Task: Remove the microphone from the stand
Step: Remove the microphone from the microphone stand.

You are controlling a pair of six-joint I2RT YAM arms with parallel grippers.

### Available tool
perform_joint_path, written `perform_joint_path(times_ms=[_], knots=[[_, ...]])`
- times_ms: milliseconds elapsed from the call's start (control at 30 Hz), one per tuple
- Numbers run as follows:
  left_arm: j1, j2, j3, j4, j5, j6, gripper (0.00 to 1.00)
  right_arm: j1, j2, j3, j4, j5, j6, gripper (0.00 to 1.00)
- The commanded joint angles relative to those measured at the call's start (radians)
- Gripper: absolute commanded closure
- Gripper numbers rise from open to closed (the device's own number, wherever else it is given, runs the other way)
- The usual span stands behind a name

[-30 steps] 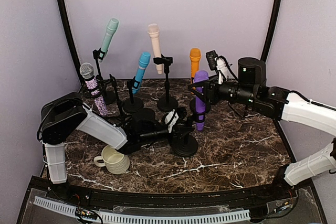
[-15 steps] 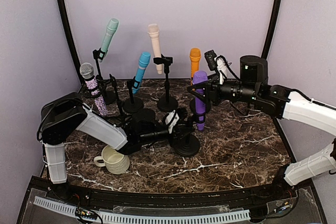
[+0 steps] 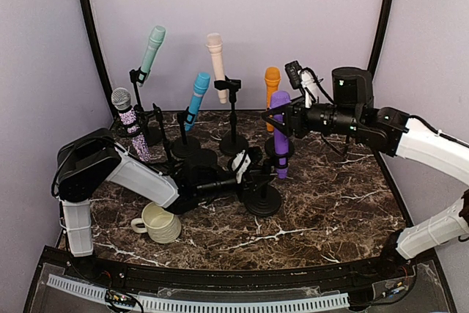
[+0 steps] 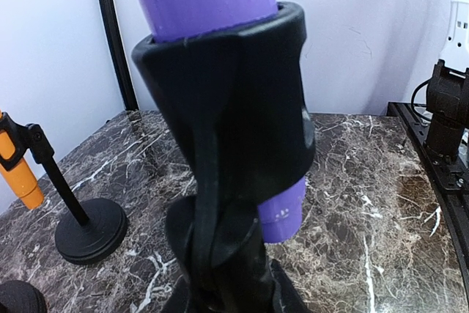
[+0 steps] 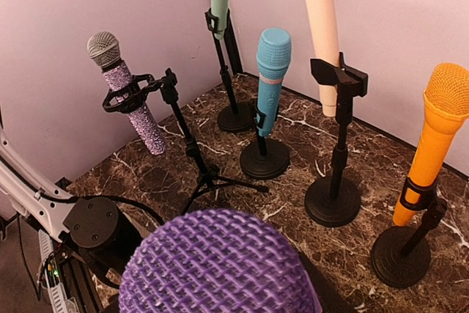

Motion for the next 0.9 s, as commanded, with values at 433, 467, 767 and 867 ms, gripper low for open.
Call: perform_joint_path(times_ms=[433, 467, 767, 867], knots=[[-0.003, 0.052, -0.033, -0.198, -0.024, 0.042, 1.00, -0.007, -0.037, 0.163, 0.204, 0.361, 0.110, 0.70], [-0.003, 0.051, -0.032, -0.198, -0.024, 0.042, 1.00, -0.005, -0.040, 0.161, 0.206, 0.367, 0.111, 0.70], [-0.004, 0.054, -0.026, -0.205, -0.024, 0.044, 1.00, -0.004, -0.036, 0.198, 0.213, 0.361, 0.094, 0.70], [-0.006, 0.054, -0.026, -0.205, -0.025, 0.044, 1.00, -0.006, -0.033, 0.209, 0.213, 0.361, 0.087, 0.70]])
